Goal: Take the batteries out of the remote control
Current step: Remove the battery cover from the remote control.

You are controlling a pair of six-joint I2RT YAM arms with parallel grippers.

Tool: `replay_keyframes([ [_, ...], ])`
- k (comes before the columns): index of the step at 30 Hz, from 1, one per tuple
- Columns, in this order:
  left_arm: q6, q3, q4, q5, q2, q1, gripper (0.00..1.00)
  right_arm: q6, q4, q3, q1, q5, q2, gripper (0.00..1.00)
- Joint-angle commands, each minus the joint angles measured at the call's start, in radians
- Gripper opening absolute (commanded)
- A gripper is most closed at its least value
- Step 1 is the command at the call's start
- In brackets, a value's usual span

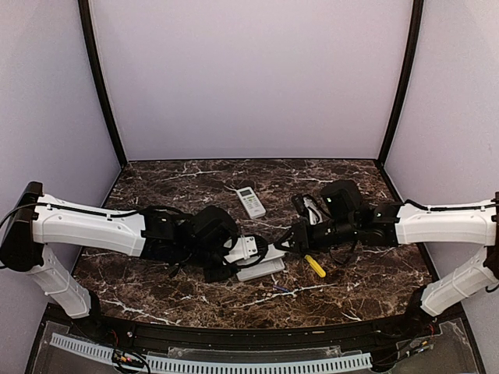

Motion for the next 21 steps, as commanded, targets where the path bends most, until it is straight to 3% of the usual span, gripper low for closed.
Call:
replay_keyframes([
  [1,0.004,-0.002,0.001,0.003,-0.002,-0.005,0.22,-0.008,-0.013,-0.02,-0.012,0.017,-0.032,0.34],
  [7,0.003,0.0,-0.001,0.001,0.001,-0.005,0.22,-0.004,-0.02,-0.032,-0.02,0.009,-0.049,0.29],
  [13,0.003,0.0,0.0,-0.001,0.003,-0.005,0.22,0.01,-0.004,-0.05,-0.032,-0.008,-0.067,0.12],
  [21,0.003,0.0,-0.004,-0.004,0.007,-0.005,0.22,0.042,0.032,-0.073,-0.054,-0.05,-0.094,0.04],
])
